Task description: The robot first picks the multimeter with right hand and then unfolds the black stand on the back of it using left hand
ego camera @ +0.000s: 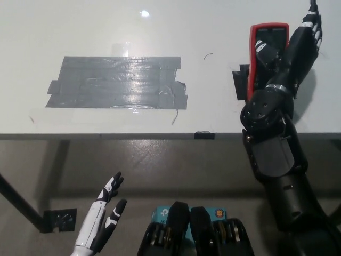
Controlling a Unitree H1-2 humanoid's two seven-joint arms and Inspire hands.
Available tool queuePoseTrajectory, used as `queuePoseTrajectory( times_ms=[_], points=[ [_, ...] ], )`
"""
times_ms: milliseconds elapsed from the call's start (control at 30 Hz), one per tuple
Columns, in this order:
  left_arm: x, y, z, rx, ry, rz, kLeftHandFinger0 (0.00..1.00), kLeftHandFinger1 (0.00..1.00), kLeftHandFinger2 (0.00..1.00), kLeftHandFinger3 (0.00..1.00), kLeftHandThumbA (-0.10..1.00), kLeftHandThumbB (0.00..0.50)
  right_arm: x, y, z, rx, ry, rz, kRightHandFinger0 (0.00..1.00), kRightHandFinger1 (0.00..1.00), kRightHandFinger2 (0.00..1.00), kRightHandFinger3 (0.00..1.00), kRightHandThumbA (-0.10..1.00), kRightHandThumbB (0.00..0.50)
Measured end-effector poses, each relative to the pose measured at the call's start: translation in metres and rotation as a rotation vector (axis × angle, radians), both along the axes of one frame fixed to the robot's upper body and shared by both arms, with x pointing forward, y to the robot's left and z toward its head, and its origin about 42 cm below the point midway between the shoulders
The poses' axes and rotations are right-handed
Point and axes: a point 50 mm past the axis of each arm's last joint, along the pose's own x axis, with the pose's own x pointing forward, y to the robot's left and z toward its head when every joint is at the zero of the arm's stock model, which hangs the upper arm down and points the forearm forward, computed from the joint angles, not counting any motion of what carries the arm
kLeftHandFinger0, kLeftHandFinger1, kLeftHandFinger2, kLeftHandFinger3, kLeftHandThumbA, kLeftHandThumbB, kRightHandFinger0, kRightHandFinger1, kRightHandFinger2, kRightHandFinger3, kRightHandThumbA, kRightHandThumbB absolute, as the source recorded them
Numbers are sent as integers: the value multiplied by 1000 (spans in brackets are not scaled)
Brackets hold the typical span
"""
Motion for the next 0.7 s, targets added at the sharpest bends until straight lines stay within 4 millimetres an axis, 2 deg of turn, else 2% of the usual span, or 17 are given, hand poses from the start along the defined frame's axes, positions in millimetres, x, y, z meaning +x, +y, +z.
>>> queuePoseTrajectory(
  times_ms=[333,533,700],
  points=[
    [0,1,1,4,-3,0,1000,1000,1000,1000,1000,192,6,2,-6,7,34,-17,1000,1000,1000,1000,1000,267],
    [0,1,1,6,-4,-1,1000,1000,1000,1000,1000,184,14,4,-14,46,88,-7,1000,1000,1000,1000,1000,258],
    [1,1,2,7,-6,-2,1000,1000,1000,1000,1000,176,16,3,-24,72,120,-1,1000,1000,1000,1000,1000,269]
  ],
)
